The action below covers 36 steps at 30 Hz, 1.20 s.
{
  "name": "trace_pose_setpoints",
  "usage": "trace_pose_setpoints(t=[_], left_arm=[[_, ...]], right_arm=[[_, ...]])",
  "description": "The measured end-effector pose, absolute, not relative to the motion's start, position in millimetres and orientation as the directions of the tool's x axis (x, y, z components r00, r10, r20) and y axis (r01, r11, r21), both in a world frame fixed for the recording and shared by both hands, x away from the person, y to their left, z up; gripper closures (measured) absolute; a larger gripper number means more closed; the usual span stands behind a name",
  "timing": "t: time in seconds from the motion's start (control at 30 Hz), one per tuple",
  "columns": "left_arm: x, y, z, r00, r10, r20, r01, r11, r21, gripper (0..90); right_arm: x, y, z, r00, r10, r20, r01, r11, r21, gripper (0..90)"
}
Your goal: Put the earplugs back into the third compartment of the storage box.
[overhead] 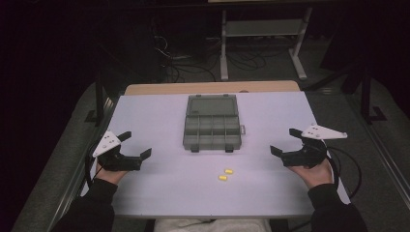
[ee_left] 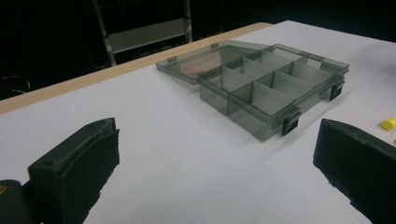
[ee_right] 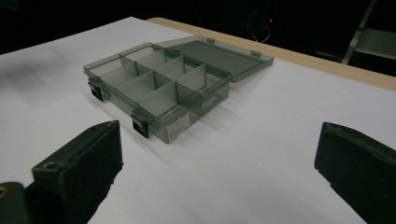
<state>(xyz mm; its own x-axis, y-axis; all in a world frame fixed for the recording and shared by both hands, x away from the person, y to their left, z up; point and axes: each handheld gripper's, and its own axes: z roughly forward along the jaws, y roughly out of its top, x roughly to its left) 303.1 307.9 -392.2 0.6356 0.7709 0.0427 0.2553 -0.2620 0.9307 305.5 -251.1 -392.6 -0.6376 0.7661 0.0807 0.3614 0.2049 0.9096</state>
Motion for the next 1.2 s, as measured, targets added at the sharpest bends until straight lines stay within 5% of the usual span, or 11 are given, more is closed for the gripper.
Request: trace_pose_setpoints(t=[0.7, 1.2], left_arm=[[302.4, 306.7, -392.7, 0.635, 0.772, 0.041, 0.263, -0.265, 0.927, 0.0], [303.2, 304.4, -394.2, 0.641, 0.766, 0.045, 0.272, -0.282, 0.920, 0.0]], right_arm=[[298.6, -257.9, -384.2, -0.657, 0.747, 0.103, 0.334, 0.166, 0.928, 0.4], [313.2, -233.9, -375.2, -0.709, 0.700, 0.088, 0.387, 0.282, 0.878, 0.4]])
